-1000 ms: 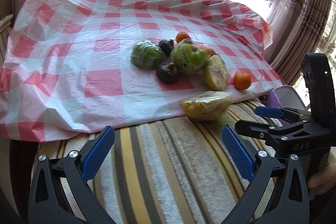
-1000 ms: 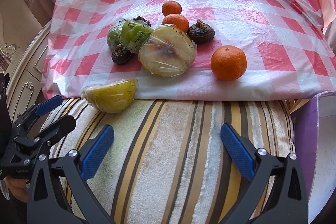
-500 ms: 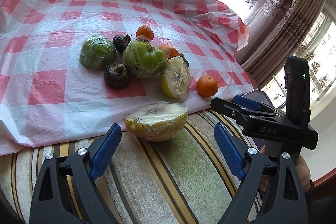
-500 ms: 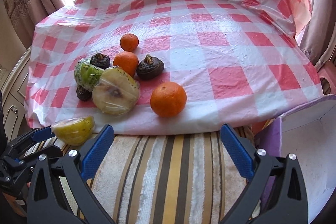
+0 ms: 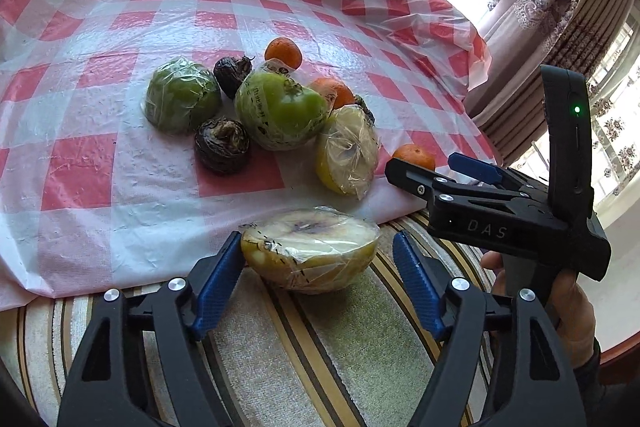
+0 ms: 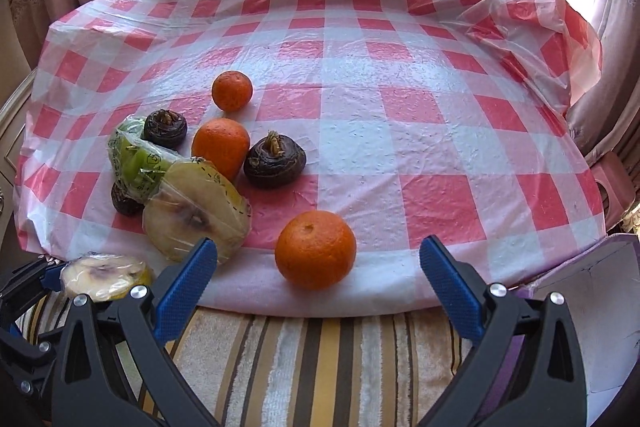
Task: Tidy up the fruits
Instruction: 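Grasp the wrapped yellow fruit half with the left gripper while the right gripper grasps the orange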
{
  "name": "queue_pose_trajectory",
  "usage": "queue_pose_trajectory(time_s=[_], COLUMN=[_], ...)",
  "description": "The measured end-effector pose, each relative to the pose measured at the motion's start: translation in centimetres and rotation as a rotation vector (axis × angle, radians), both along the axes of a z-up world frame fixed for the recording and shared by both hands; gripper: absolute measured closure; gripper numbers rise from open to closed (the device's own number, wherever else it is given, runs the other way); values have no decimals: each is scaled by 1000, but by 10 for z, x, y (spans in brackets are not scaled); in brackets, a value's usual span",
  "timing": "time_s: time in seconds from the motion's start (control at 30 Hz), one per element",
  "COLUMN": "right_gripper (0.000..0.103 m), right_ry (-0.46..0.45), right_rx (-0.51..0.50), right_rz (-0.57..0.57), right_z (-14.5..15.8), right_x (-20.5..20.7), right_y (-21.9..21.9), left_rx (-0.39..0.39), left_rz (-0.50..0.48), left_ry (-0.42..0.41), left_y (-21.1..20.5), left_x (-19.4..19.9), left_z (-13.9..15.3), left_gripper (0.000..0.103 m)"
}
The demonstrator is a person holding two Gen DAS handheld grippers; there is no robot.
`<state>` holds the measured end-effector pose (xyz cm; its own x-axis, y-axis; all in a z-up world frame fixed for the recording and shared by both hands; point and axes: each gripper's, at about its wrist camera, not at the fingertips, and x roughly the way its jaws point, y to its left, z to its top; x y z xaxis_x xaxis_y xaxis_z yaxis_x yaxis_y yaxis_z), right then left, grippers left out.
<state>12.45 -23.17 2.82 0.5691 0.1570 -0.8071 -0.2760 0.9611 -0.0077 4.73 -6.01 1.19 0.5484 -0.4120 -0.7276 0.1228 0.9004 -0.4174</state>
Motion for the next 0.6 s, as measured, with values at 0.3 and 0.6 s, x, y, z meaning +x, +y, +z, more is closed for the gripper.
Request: queue_pose_trajectory(time_s=[0.3,0.6], right_gripper=[2,39], right_ry=[14,46], right_rx=[25,-30], right_rz=[-19,-35], right_z=[-3,-11], right_x=[4,11], right_y=[-4,-3], left_rx=[15,17], left_rz=[2,2], left_ry=[1,0], left_y=[-1,-1], left_x=[0,0], left_z=[-2,-2], left_gripper=[37,37])
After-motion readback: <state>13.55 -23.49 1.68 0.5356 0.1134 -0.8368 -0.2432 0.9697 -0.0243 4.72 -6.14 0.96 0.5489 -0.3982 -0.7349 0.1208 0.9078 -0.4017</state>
